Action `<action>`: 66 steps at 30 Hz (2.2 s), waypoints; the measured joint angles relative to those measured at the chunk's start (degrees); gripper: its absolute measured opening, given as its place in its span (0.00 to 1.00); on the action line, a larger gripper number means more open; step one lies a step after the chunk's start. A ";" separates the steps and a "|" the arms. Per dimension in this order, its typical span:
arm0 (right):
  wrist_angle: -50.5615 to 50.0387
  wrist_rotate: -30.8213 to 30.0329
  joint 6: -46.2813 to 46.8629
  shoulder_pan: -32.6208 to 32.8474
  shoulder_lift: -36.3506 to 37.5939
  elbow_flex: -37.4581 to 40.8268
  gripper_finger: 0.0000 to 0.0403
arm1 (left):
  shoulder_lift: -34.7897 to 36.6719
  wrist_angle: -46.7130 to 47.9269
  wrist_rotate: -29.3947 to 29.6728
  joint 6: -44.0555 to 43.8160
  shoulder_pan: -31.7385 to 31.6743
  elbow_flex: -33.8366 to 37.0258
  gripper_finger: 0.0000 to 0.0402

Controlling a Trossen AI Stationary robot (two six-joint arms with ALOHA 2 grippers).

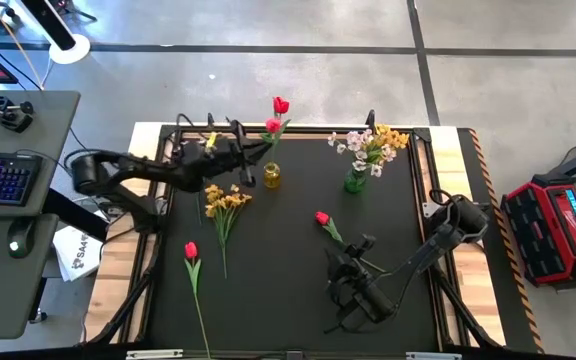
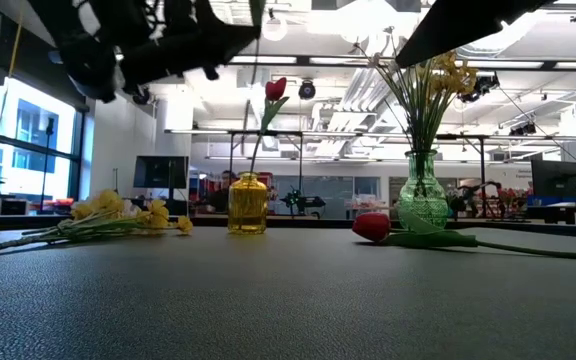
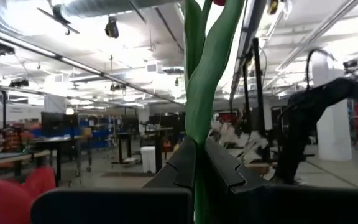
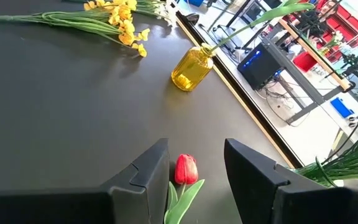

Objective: Sort flowers into vase by color
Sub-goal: Put the red tulip into the yellow vase, then put the yellow flowers into the green vase

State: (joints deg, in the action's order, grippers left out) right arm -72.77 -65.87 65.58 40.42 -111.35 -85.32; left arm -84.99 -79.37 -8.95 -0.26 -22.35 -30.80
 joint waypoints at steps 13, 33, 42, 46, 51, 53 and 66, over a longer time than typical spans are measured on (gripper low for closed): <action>1.63 1.40 0.02 0.00 0.00 0.00 0.35 | -8.70 -1.53 0.13 -1.07 -2.57 -3.33 0.00; 2.58 1.56 0.00 0.11 0.00 0.00 0.35 | -9.18 6.12 0.82 -1.10 -2.91 -3.31 0.06; 2.71 2.14 0.00 0.11 0.00 0.00 0.35 | -9.18 6.18 0.87 -1.11 -2.91 -3.31 0.25; 2.73 3.07 -0.01 0.11 0.00 0.00 0.35 | -8.77 6.27 0.87 -0.99 -2.91 -3.29 0.28; 2.97 3.51 0.00 0.11 0.00 0.00 0.35 | -6.21 6.36 0.90 0.88 -2.26 -3.26 0.29; 2.98 3.91 -0.01 0.11 0.00 0.00 0.35 | -4.63 6.77 0.83 1.90 -1.50 -3.26 0.29; 6.35 23.65 -9.85 -1.32 0.00 -0.02 0.35 | 13.91 42.53 29.04 25.22 19.61 -3.26 0.29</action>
State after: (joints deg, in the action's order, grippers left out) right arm -66.42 -42.22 55.73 39.11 -111.35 -85.34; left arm -71.08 -36.84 20.09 24.96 -2.73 -34.06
